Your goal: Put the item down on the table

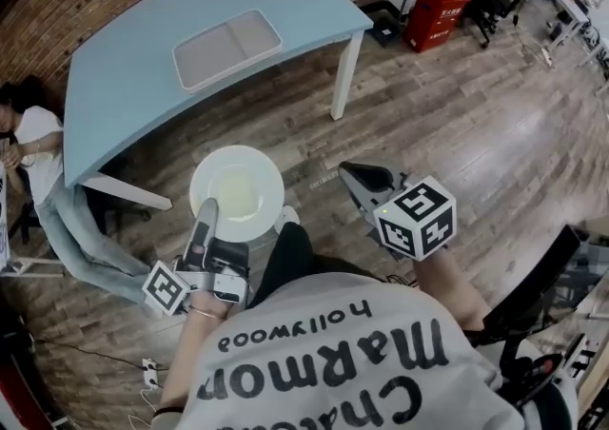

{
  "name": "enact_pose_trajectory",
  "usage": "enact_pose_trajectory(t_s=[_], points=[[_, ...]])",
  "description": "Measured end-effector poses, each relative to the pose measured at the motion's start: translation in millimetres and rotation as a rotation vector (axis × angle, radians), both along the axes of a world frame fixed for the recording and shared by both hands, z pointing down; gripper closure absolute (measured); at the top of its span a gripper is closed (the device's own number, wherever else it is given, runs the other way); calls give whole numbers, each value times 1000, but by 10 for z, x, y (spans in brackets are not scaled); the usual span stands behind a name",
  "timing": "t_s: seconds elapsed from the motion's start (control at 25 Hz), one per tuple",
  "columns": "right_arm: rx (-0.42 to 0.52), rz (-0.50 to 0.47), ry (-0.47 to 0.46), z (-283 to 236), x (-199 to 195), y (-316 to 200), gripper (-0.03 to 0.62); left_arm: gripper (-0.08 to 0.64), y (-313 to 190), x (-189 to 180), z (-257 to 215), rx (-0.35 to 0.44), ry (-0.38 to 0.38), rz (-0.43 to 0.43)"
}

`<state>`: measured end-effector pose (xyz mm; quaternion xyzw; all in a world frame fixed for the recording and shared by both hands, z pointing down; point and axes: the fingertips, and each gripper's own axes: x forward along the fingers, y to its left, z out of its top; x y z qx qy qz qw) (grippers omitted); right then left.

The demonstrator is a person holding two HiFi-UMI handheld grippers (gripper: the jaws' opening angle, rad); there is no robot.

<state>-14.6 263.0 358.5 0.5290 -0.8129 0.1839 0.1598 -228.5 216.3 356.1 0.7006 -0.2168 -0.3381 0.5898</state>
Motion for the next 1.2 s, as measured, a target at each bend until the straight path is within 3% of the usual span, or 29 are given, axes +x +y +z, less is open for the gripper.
enact_pose_trajectory(t_s=[0.24,0.6,1.2], points=[[-25,38,18,22,260,-435,581,522,-552,198,139,-23,-13,31],[-43,47,4,89,289,-1118,581,522,-1251,419,216,-55,-25,64],[-54,60,40,-100,212,-2481,581,522,-2722,350,183,-65,-63,110]])
